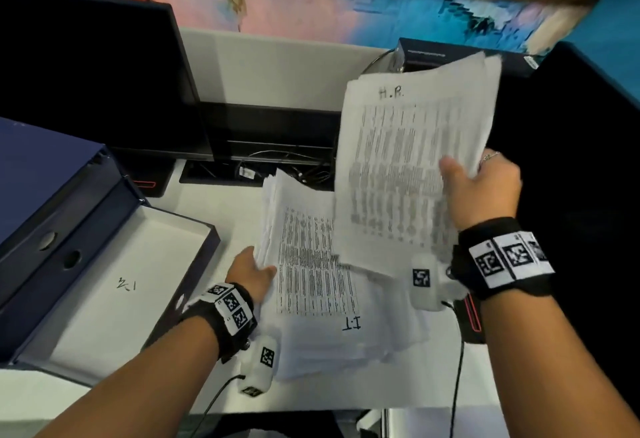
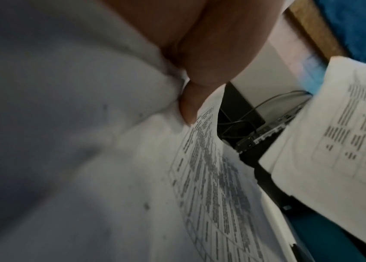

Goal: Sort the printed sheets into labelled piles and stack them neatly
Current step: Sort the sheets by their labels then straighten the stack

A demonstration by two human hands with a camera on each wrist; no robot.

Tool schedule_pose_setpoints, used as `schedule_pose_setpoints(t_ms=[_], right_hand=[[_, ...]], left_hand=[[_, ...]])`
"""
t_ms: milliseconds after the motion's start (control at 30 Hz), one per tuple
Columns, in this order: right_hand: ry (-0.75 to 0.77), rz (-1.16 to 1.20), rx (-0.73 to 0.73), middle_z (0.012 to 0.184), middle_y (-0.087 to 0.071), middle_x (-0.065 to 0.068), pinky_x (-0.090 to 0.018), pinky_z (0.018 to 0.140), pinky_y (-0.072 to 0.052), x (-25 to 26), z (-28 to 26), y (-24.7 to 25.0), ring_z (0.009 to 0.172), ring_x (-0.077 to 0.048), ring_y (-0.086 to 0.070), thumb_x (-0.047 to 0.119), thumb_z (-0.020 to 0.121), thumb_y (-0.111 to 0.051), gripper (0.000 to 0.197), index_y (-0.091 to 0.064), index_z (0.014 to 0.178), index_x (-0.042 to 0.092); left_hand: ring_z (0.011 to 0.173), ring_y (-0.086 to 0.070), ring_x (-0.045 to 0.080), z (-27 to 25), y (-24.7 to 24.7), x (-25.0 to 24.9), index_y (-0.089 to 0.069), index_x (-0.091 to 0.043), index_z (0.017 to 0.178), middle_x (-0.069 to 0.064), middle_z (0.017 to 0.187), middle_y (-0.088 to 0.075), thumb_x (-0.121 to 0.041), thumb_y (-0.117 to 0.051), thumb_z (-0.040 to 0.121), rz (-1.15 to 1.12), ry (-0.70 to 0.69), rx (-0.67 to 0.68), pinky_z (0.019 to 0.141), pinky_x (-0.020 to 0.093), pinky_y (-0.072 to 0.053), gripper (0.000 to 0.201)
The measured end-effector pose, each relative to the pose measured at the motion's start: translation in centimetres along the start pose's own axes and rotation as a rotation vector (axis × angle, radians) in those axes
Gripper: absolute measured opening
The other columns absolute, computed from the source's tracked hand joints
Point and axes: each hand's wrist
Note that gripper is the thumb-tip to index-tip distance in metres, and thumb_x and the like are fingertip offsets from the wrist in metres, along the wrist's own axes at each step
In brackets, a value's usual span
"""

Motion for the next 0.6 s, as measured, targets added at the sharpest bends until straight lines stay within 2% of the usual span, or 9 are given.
schedule_pose_setpoints(t_ms=[133,233,300,333,367,400,433,500,600], right_hand=[[-0.16,0.006,0.192,0.107,-0.07,-0.012,-0.024,0.076,-0.045,-3.7,-1.8,-4.8,0.091,-0.023,-0.065,0.03,0.09,-0.066,0.033,-0.066,0.111,0.005],[-0.299,-0.013,0.337,0.121,-0.063,-0.016,-0.027,0.088,-0.044,-7.2,-3.8,-8.9,0.114,-0.031,-0.06,0.028,0.092,-0.065,0.047,-0.052,0.13,0.004],[-0.362,-0.06,0.443,0.125,-0.062,-0.018,-0.03,0.095,-0.043,-9.4,-5.1,-11.3,0.12,-0.033,-0.057,0.024,0.095,-0.059,0.055,-0.039,0.142,0.005],[-0.359,-0.12,0.499,0.128,-0.06,-0.019,-0.031,0.098,-0.043,-10.3,-5.9,-12.4,0.122,-0.033,-0.055,0.021,0.097,-0.055,0.054,-0.036,0.144,0.003],[-0.334,-0.183,0.559,0.134,-0.056,-0.019,-0.031,0.101,-0.041,-11.0,-6.7,-13.4,0.124,-0.032,-0.053,0.018,0.098,-0.051,0.051,-0.036,0.145,0.002],[-0.291,-0.231,0.616,0.14,-0.051,-0.017,-0.031,0.105,-0.038,-11.3,-7.8,-14.2,0.128,-0.031,-0.05,0.013,0.098,-0.048,0.049,-0.037,0.145,0.002],[-0.247,-0.262,0.664,0.146,-0.045,-0.014,-0.03,0.109,-0.035,-11.5,-8.9,-14.8,0.131,-0.029,-0.046,0.009,0.097,-0.047,0.05,-0.036,0.146,0.003],[-0.174,-0.284,0.68,0.152,-0.036,-0.01,-0.026,0.111,-0.03,-11.7,-10.2,-15.4,0.136,-0.026,-0.039,0.009,0.096,-0.051,0.056,-0.032,0.148,0.005],[-0.217,-0.137,0.638,0.157,-0.025,-0.008,-0.03,0.116,-0.025,-11.4,-10.1,-14.4,0.142,-0.024,-0.03,0.03,0.088,-0.069,0.084,-0.02,0.152,0.008]], left_hand=[[0.103,-0.066,0.033,0.5,-0.7,0.7,-0.062,-0.008,0.119,0.013,0.115,-0.069,-0.024,-0.057,0.091,0.064,0.021,-0.007,0.09,0.04,-0.055,0.033],[0.09,-0.064,0.028,1.1,-0.3,0.6,-0.065,-0.008,0.098,0.007,0.094,-0.068,-0.023,-0.053,0.095,0.023,0.005,0.016,0.07,0.027,-0.047,0.02],[0.092,-0.061,0.03,1.4,0.1,-0.1,-0.06,-0.008,0.084,0.005,0.085,-0.062,-0.029,-0.047,0.1,0.003,-0.011,0.029,0.07,0.029,-0.041,0.029],[0.102,-0.061,0.032,1.5,0.0,-0.2,-0.061,-0.006,0.094,0.008,0.096,-0.065,-0.037,-0.047,0.1,-0.001,-0.004,0.046,0.078,0.031,-0.044,0.035],[0.115,-0.058,0.033,1.5,-0.2,-0.3,-0.059,-0.003,0.116,0.011,0.116,-0.064,-0.044,-0.05,0.098,-0.006,0.01,0.067,0.09,0.034,-0.045,0.045],[0.124,-0.054,0.033,1.3,-0.4,-0.5,-0.046,-0.004,0.137,0.012,0.132,-0.057,-0.046,-0.055,0.096,0.011,0.02,0.087,0.098,0.035,-0.043,0.059],[0.126,-0.052,0.033,1.2,-0.8,-0.5,-0.035,-0.007,0.146,0.012,0.138,-0.052,-0.041,-0.06,0.095,0.034,0.021,0.098,0.101,0.037,-0.042,0.066],[0.122,-0.053,0.032,0.9,-1.4,-0.3,-0.032,-0.011,0.144,0.012,0.137,-0.052,-0.028,-0.063,0.095,0.07,-0.011,0.064,0.103,0.041,-0.046,0.06],[0.135,-0.046,0.029,0.8,-0.5,-0.1,-0.031,-0.018,0.149,0.003,0.147,-0.045,-0.023,-0.065,0.094,-0.063,-0.109,0.055,0.112,0.046,-0.039,0.065]])
Point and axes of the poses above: each hand's wrist, its own z-axis towards the middle knuckle, its own y-axis out of the back of the hand, x = y × z
